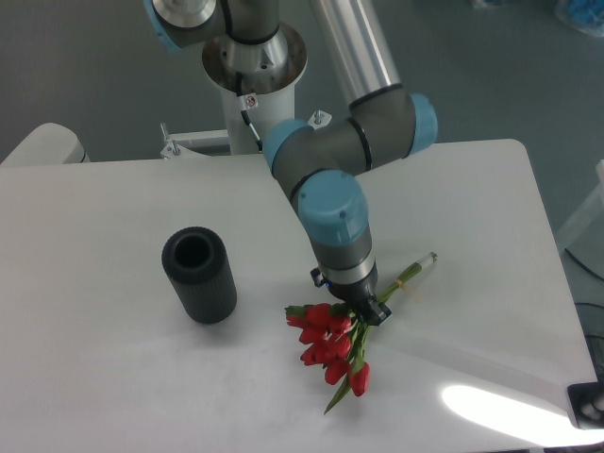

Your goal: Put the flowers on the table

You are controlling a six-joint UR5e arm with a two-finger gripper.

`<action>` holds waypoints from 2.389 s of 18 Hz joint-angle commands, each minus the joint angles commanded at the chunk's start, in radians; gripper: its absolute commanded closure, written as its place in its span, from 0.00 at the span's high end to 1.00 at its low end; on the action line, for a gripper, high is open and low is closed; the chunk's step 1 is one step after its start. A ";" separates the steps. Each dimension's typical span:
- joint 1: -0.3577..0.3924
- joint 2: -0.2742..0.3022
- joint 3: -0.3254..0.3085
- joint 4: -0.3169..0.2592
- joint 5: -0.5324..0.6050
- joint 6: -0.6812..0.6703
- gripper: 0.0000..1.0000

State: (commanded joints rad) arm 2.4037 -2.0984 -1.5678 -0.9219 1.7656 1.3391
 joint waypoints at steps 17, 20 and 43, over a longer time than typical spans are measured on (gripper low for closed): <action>0.011 -0.002 0.118 0.002 -0.009 0.008 0.99; 0.015 0.029 0.179 -0.053 -0.017 0.049 0.99; 0.319 0.166 0.330 -0.472 -0.308 0.494 0.99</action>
State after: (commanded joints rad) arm 2.7228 -1.9328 -1.2379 -1.3944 1.4573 1.8331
